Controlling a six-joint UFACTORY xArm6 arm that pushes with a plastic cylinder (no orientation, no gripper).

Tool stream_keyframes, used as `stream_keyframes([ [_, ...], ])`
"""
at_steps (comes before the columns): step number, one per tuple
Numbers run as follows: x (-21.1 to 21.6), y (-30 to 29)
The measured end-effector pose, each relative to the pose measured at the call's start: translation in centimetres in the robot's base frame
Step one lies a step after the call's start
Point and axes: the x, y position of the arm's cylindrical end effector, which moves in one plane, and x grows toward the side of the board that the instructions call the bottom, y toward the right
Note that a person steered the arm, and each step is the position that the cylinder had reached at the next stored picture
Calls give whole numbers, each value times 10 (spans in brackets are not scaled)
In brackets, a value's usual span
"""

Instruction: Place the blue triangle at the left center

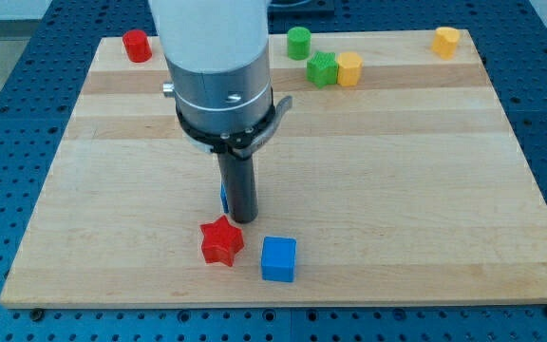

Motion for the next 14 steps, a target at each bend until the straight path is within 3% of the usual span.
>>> stream_keyframes([
  [5,-82,-24],
  [10,-51,-149],
  [14,-74,-169],
])
